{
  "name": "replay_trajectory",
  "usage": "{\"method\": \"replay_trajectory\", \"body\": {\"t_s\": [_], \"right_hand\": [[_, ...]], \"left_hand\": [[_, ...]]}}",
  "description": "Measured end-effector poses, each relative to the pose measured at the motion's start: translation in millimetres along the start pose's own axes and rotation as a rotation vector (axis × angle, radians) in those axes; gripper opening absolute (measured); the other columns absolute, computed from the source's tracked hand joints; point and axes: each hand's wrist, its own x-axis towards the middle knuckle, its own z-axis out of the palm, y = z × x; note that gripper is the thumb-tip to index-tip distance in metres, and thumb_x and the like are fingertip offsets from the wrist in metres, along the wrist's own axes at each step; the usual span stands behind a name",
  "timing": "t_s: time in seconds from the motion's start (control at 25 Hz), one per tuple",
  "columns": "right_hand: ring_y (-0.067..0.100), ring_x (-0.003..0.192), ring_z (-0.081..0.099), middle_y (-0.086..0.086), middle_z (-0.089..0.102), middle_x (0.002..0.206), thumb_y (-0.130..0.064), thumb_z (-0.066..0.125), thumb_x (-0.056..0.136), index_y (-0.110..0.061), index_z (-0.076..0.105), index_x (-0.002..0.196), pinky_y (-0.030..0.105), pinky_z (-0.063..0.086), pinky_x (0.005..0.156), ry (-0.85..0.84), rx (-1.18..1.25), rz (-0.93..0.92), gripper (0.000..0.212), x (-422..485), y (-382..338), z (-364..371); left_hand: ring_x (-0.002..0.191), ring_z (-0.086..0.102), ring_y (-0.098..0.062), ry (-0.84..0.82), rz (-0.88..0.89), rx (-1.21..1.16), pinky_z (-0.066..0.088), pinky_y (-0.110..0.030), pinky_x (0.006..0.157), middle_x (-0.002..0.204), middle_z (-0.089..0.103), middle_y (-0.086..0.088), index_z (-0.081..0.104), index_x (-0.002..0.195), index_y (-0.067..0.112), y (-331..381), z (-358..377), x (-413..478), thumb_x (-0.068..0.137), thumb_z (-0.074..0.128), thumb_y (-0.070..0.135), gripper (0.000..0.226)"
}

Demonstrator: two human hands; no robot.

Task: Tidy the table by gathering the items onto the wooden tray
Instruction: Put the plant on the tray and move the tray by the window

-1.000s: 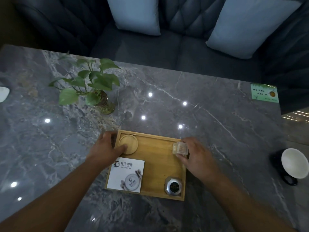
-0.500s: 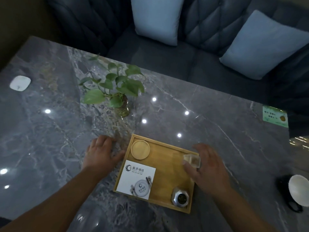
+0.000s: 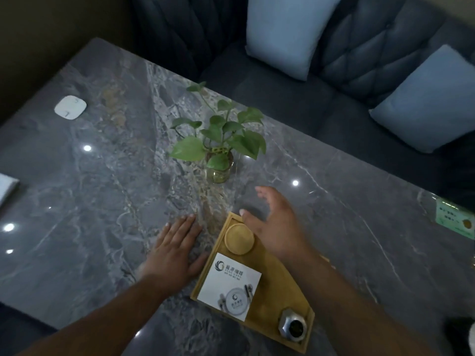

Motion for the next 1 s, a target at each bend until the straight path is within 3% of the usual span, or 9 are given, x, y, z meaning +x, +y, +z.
{"method": "replay_trajectory", "body": {"t_s": [0.12, 0.28, 0.4, 0.48, 0.56, 0.64, 0.72, 0.84, 1.0], "right_hand": [[0.008, 0.128, 0.049, -0.009, 0.053, 0.143, -0.060, 0.074, 0.075, -0.044, 0.040, 0.138, 0.029, 0.045, 0.096, -0.025, 0.038, 0.035, 0.073, 25.4, -8.7, 19.2], [0.010, 0.129, 0.048, -0.011, 0.047, 0.145, -0.056, 0.083, 0.070, -0.043, 0.028, 0.144, 0.029, 0.046, 0.099, -0.026, 0.109, 0.053, 0.093, 54.5, -21.4, 38.8], [-0.016, 0.112, 0.049, -0.043, 0.041, 0.122, -0.052, 0.088, 0.067, -0.050, 0.027, 0.140, 0.014, 0.041, 0.090, -0.005, 0.154, 0.037, 0.095, 75.9, -29.8, 47.2], [-0.034, 0.098, 0.045, -0.054, 0.040, 0.106, -0.051, 0.089, 0.065, -0.050, 0.031, 0.134, 0.005, 0.038, 0.081, 0.002, 0.153, 0.025, 0.090, 85.1, -32.5, 53.1], [-0.030, 0.096, 0.049, -0.046, 0.044, 0.104, -0.052, 0.088, 0.065, -0.047, 0.036, 0.133, 0.008, 0.043, 0.078, 0.011, 0.142, 0.011, 0.085, 90.3, -34.0, 60.3], [-0.011, 0.099, 0.060, -0.032, 0.053, 0.111, -0.055, 0.085, 0.065, -0.043, 0.041, 0.133, 0.023, 0.056, 0.085, 0.021, 0.145, 0.006, 0.082, 95.3, -33.4, 67.1], [0.006, 0.105, 0.066, -0.018, 0.063, 0.117, -0.054, 0.084, 0.066, -0.039, 0.048, 0.130, 0.037, 0.058, 0.093, 0.030, 0.171, 0.010, 0.075, 101.2, -31.8, 71.6], [0.010, 0.105, 0.066, -0.016, 0.063, 0.110, -0.052, 0.084, 0.070, -0.033, 0.054, 0.128, 0.036, 0.058, 0.093, 0.056, 0.106, -0.003, 0.068, 108.4, -35.8, 71.2], [0.001, 0.097, 0.068, -0.015, 0.069, 0.107, -0.049, 0.084, 0.071, -0.035, 0.056, 0.120, 0.030, 0.060, 0.086, 0.029, 0.172, -0.005, 0.058, 97.7, -35.3, 55.4]], "left_hand": [[0.156, 0.026, -0.023, -0.023, 0.021, 0.068, 0.010, -0.047, 0.126, 0.168, 0.031, -0.007, 0.041, 0.157, 0.020, -2.1, 4.3, 0.1, 0.096, 0.036, 0.067, 0.077], [0.158, 0.019, -0.020, -0.019, 0.019, 0.093, 0.010, -0.048, 0.127, 0.169, 0.026, -0.006, 0.037, 0.158, 0.020, -6.9, 13.2, -2.4, 0.100, 0.032, 0.066, 0.074], [0.158, 0.018, -0.021, 0.002, 0.038, 0.074, 0.011, -0.049, 0.127, 0.170, 0.025, -0.007, 0.030, 0.159, 0.021, -11.1, 17.4, -0.3, 0.102, 0.023, 0.062, 0.070], [0.159, 0.017, -0.021, 0.006, 0.041, 0.073, 0.012, -0.049, 0.128, 0.170, 0.025, -0.007, 0.027, 0.160, 0.022, -12.2, 20.6, -1.1, 0.103, 0.026, 0.059, 0.068], [0.159, 0.017, -0.021, 0.022, 0.041, 0.072, 0.012, -0.048, 0.128, 0.170, 0.025, -0.007, 0.028, 0.159, 0.022, -13.0, 22.8, -2.3, 0.101, 0.034, 0.057, 0.068], [0.158, 0.018, -0.022, 0.033, 0.042, 0.072, 0.011, -0.048, 0.128, 0.170, 0.026, -0.007, 0.033, 0.158, 0.021, -13.8, 22.8, -2.5, 0.099, 0.041, 0.055, 0.068], [0.158, 0.020, -0.023, 0.043, 0.048, 0.072, 0.011, -0.048, 0.128, 0.169, 0.028, -0.009, 0.037, 0.156, 0.020, -13.9, 22.5, -2.4, 0.098, 0.044, 0.053, 0.068], [0.156, 0.024, -0.024, 0.051, 0.050, 0.081, 0.015, -0.049, 0.127, 0.168, 0.031, -0.010, 0.041, 0.155, 0.019, -13.2, 21.7, -1.0, 0.096, 0.046, 0.052, 0.067], [0.155, 0.027, -0.025, 0.060, 0.049, 0.100, 0.017, -0.050, 0.125, 0.167, 0.033, -0.011, 0.043, 0.154, 0.017, -12.6, 19.0, -0.5, 0.096, 0.046, 0.052, 0.068]]}}
